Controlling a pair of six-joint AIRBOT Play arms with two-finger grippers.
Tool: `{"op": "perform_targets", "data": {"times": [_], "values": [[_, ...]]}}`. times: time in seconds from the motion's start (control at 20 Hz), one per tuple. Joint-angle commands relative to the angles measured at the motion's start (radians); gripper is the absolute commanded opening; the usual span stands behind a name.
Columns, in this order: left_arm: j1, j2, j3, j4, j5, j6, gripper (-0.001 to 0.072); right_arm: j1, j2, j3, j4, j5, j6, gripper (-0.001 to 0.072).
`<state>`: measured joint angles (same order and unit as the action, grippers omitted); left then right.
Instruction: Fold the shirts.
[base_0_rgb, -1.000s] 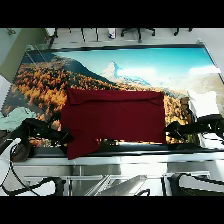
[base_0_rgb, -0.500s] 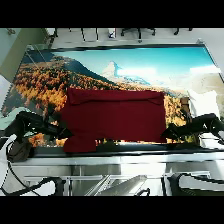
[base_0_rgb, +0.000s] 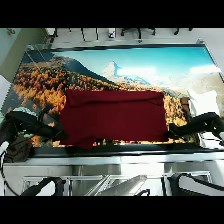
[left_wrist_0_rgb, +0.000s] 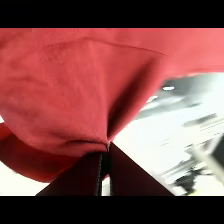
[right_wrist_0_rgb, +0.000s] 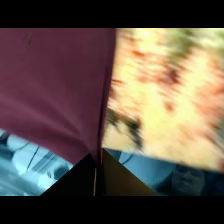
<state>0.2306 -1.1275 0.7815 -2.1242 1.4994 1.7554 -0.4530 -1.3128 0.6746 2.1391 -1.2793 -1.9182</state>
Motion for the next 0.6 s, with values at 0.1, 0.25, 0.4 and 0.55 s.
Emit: {"op": "perform_targets", "data": {"times": [0.1, 0.25, 0.4, 0.55], "values": [[-0.035, 0.224, -0.109, 0.116, 0.042, -0.043, 0.0020, -0.031, 0.188, -0.035, -0.186, -0.033, 0.180, 0.0016], [-0.035, 0.269, -0.130, 0.109, 0.015, -0.043, 0.0020, -0.031, 0.219, -0.040, -0.125, -0.032, 0.171, 0.0016], [-0.035, 0.211, -0.015, 0.076, -0.068, -0.043, 0.0020, -0.025, 0.216, -0.020, 0.124, 0.102, 0.070, 0.0016], [-0.040, 0.051, 0.159, 0.010, -0.129, -0.034, 0.0020, 0.056, 0.166, 0.042, 0.226, 0.257, 0.035, 0.0017]]}}
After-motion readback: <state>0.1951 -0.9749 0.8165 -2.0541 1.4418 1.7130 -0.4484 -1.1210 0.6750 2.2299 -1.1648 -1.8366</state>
